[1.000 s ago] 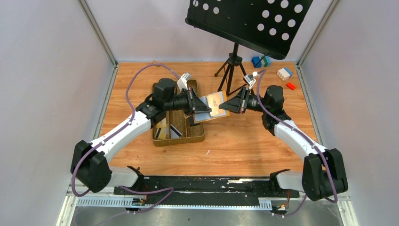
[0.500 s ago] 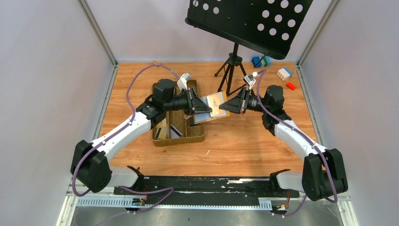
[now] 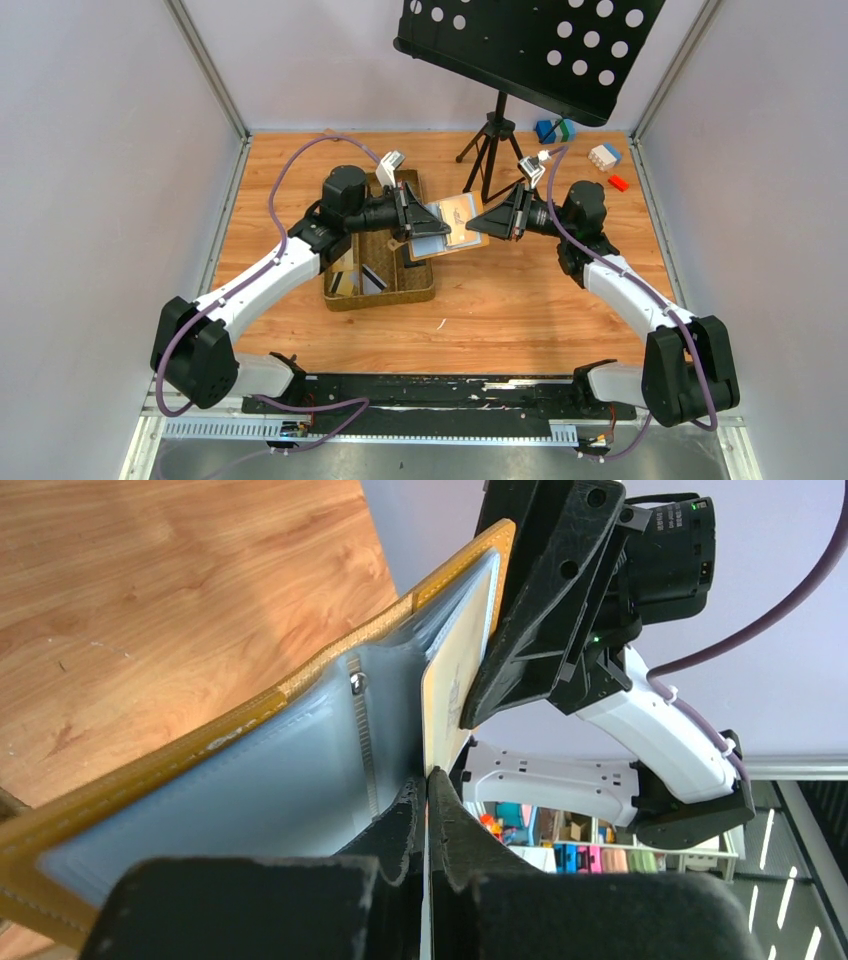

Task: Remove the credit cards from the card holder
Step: Remove the credit card from the card holder, then place the credit card in the storage box.

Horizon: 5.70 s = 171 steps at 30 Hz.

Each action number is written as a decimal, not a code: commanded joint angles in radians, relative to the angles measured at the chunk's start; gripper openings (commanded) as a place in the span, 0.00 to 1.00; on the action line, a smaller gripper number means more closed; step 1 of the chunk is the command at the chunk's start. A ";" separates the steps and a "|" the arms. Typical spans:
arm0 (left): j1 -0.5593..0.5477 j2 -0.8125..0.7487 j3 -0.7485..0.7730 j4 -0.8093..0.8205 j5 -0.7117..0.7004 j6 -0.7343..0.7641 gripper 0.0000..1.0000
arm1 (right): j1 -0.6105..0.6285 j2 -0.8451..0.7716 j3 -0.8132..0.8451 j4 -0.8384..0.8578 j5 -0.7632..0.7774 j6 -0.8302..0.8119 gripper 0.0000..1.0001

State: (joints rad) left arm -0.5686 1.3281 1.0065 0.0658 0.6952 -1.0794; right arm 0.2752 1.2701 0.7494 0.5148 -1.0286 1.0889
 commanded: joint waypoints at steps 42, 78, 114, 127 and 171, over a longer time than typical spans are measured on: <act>0.055 -0.045 -0.048 0.156 0.079 -0.053 0.14 | -0.009 -0.004 -0.028 0.159 -0.021 0.091 0.00; 0.065 -0.047 -0.044 0.150 0.102 -0.063 0.00 | -0.034 -0.017 -0.068 0.260 -0.003 0.170 0.00; 0.143 -0.028 -0.014 -0.044 0.137 0.071 0.00 | -0.094 0.008 -0.054 0.098 0.023 0.091 0.00; 0.295 -0.020 0.200 -0.973 -0.527 0.560 0.00 | -0.103 -0.015 0.097 -0.477 0.114 -0.271 0.00; 0.301 0.392 0.316 -0.998 -0.635 0.725 0.00 | -0.096 -0.067 0.169 -0.716 0.191 -0.413 0.00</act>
State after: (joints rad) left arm -0.2733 1.7184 1.3212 -0.9764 0.0261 -0.3782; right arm 0.1806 1.2388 0.9100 -0.2695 -0.8383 0.6491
